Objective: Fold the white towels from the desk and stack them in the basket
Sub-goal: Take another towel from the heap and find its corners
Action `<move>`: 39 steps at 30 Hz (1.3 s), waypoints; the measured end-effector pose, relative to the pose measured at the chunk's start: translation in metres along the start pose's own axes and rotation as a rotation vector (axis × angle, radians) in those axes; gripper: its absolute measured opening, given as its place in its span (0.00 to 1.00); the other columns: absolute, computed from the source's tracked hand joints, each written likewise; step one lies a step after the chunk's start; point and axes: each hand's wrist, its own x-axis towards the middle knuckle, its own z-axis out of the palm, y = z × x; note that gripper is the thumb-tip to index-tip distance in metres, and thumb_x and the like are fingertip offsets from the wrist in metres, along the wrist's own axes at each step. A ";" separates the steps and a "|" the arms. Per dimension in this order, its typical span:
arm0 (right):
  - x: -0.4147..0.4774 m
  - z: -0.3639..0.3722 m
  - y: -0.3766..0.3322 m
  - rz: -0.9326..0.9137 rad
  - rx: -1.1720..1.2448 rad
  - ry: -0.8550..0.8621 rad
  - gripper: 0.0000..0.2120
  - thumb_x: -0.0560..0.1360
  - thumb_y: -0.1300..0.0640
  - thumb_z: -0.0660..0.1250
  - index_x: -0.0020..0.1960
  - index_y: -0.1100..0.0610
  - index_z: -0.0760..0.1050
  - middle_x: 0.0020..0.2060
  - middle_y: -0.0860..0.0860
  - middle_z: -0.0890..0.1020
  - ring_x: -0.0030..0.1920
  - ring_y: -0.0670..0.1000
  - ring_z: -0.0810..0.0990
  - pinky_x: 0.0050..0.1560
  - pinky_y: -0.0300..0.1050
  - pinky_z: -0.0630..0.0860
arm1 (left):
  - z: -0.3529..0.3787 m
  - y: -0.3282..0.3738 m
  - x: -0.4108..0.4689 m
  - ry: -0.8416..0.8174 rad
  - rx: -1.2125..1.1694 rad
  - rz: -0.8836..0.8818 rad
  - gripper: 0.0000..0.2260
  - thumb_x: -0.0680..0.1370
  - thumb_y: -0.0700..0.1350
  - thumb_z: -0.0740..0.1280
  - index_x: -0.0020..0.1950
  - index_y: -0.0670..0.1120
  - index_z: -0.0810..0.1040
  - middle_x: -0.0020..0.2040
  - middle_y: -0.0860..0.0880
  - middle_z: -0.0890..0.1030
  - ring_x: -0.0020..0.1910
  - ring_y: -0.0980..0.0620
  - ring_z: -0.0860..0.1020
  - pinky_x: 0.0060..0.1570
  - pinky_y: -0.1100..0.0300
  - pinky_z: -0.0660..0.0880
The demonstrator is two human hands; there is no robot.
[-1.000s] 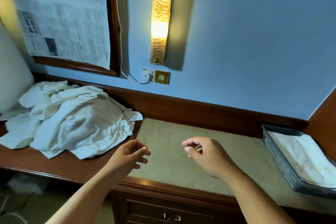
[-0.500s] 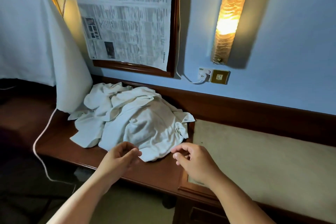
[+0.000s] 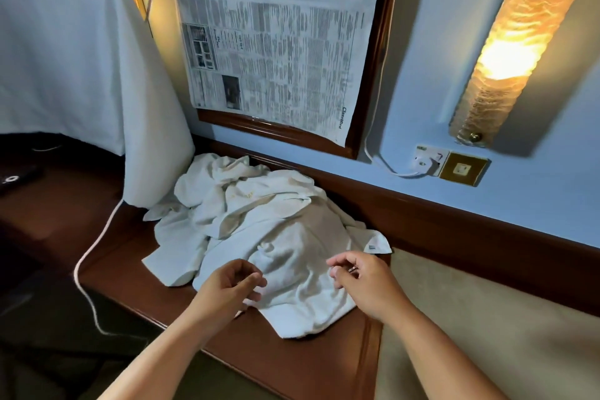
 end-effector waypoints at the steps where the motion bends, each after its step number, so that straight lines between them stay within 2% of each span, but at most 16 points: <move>1: 0.015 0.001 -0.002 -0.006 -0.002 -0.011 0.07 0.78 0.55 0.68 0.48 0.44 0.82 0.37 0.48 0.85 0.40 0.44 0.83 0.43 0.37 0.78 | -0.005 0.003 0.009 0.011 0.020 -0.002 0.06 0.82 0.44 0.66 0.52 0.42 0.79 0.47 0.49 0.87 0.45 0.48 0.85 0.43 0.55 0.78; 5: 0.071 0.010 -0.008 -0.044 -0.025 -0.056 0.06 0.78 0.53 0.68 0.49 0.43 0.82 0.40 0.44 0.84 0.43 0.42 0.83 0.46 0.38 0.80 | -0.028 0.007 0.048 0.097 0.044 0.020 0.05 0.82 0.42 0.66 0.51 0.42 0.79 0.46 0.49 0.87 0.42 0.51 0.84 0.39 0.61 0.77; 9: 0.096 0.024 -0.008 -0.022 -0.026 -0.047 0.08 0.79 0.55 0.66 0.49 0.43 0.81 0.40 0.45 0.85 0.42 0.42 0.83 0.46 0.40 0.80 | -0.037 -0.009 0.088 0.115 0.070 -0.015 0.03 0.81 0.41 0.67 0.51 0.43 0.79 0.45 0.49 0.86 0.39 0.53 0.84 0.39 0.58 0.78; 12: 0.112 0.033 -0.007 0.023 -0.025 -0.025 0.07 0.79 0.53 0.66 0.48 0.41 0.81 0.41 0.43 0.84 0.43 0.41 0.82 0.46 0.37 0.79 | -0.044 -0.025 0.131 0.101 0.255 0.013 0.01 0.80 0.44 0.70 0.50 0.48 0.79 0.47 0.51 0.85 0.40 0.57 0.83 0.42 0.56 0.77; 14: 0.118 0.037 -0.007 0.059 -0.048 -0.005 0.07 0.78 0.52 0.67 0.49 0.41 0.81 0.40 0.42 0.83 0.43 0.40 0.82 0.45 0.34 0.77 | -0.050 -0.037 0.161 0.156 0.362 0.055 0.05 0.78 0.46 0.71 0.52 0.51 0.77 0.53 0.53 0.82 0.45 0.56 0.82 0.43 0.60 0.76; 17: 0.122 0.049 -0.009 0.116 -0.048 0.030 0.07 0.79 0.52 0.67 0.49 0.41 0.81 0.40 0.41 0.83 0.43 0.38 0.81 0.43 0.32 0.75 | -0.061 -0.055 0.206 0.272 0.559 0.002 0.18 0.77 0.52 0.71 0.65 0.53 0.73 0.62 0.47 0.77 0.59 0.43 0.77 0.55 0.49 0.74; 19: 0.128 0.060 -0.015 0.145 -0.045 0.046 0.08 0.79 0.53 0.67 0.50 0.40 0.81 0.41 0.40 0.83 0.44 0.36 0.80 0.40 0.29 0.73 | -0.071 -0.064 0.234 0.261 0.678 -0.082 0.25 0.76 0.57 0.69 0.71 0.54 0.68 0.66 0.45 0.74 0.65 0.40 0.73 0.61 0.44 0.70; 21: 0.136 0.069 -0.021 0.162 -0.045 0.060 0.08 0.79 0.53 0.67 0.50 0.40 0.80 0.43 0.40 0.83 0.44 0.36 0.81 0.41 0.28 0.73 | -0.080 -0.072 0.254 0.200 0.784 -0.137 0.25 0.76 0.61 0.67 0.70 0.54 0.69 0.65 0.46 0.75 0.65 0.40 0.73 0.62 0.45 0.69; 22: 0.139 0.074 -0.024 0.166 -0.039 0.062 0.09 0.79 0.54 0.67 0.50 0.40 0.80 0.44 0.40 0.83 0.45 0.37 0.81 0.42 0.28 0.73 | -0.084 -0.077 0.263 0.167 0.812 -0.132 0.19 0.77 0.60 0.66 0.66 0.55 0.72 0.62 0.47 0.76 0.63 0.41 0.74 0.61 0.47 0.70; 24: 0.148 0.086 -0.030 0.173 -0.014 0.086 0.09 0.79 0.55 0.67 0.50 0.40 0.80 0.45 0.40 0.83 0.45 0.38 0.82 0.44 0.29 0.74 | -0.094 -0.085 0.271 0.137 0.759 -0.037 0.04 0.80 0.52 0.63 0.52 0.55 0.75 0.51 0.51 0.79 0.53 0.46 0.79 0.56 0.49 0.75; 27: 0.162 0.108 -0.038 0.146 -0.026 0.121 0.09 0.79 0.56 0.67 0.52 0.42 0.80 0.47 0.41 0.82 0.44 0.38 0.81 0.44 0.29 0.74 | -0.107 -0.080 0.268 0.120 0.531 0.213 0.10 0.82 0.43 0.62 0.42 0.53 0.74 0.38 0.55 0.80 0.39 0.57 0.78 0.44 0.57 0.76; 30: 0.180 0.138 -0.046 0.076 -0.101 0.149 0.19 0.77 0.54 0.68 0.64 0.38 0.72 0.58 0.41 0.75 0.46 0.41 0.80 0.45 0.31 0.74 | -0.122 -0.057 0.251 0.067 0.408 0.474 0.09 0.83 0.42 0.62 0.48 0.53 0.78 0.41 0.59 0.80 0.42 0.58 0.78 0.42 0.67 0.72; 33: 0.202 0.170 -0.064 -0.119 -0.250 0.140 0.35 0.76 0.50 0.69 0.77 0.37 0.57 0.72 0.42 0.59 0.66 0.38 0.68 0.62 0.35 0.73 | -0.150 -0.040 0.243 -0.021 0.368 0.586 0.09 0.83 0.41 0.62 0.57 0.50 0.80 0.47 0.59 0.82 0.48 0.59 0.81 0.47 0.66 0.74; 35: 0.220 0.189 -0.081 -0.205 -0.327 0.100 0.38 0.76 0.48 0.69 0.78 0.36 0.53 0.76 0.43 0.51 0.73 0.40 0.57 0.68 0.36 0.66 | -0.171 -0.035 0.241 -0.129 0.385 0.650 0.09 0.84 0.42 0.62 0.59 0.50 0.80 0.49 0.60 0.82 0.48 0.59 0.82 0.47 0.66 0.75; 37: 0.236 0.202 -0.094 -0.273 -0.358 0.083 0.30 0.77 0.49 0.67 0.75 0.36 0.62 0.76 0.45 0.58 0.74 0.44 0.56 0.72 0.41 0.63 | -0.186 -0.034 0.239 -0.187 0.429 0.716 0.09 0.83 0.44 0.64 0.61 0.50 0.80 0.50 0.61 0.83 0.48 0.60 0.82 0.46 0.63 0.77; 39: 0.250 0.210 -0.103 -0.364 -0.421 0.115 0.17 0.75 0.52 0.60 0.62 0.44 0.78 0.64 0.46 0.75 0.68 0.50 0.67 0.68 0.49 0.71 | -0.195 -0.036 0.239 -0.181 0.469 0.748 0.08 0.81 0.46 0.66 0.60 0.53 0.79 0.48 0.61 0.83 0.45 0.61 0.82 0.43 0.62 0.77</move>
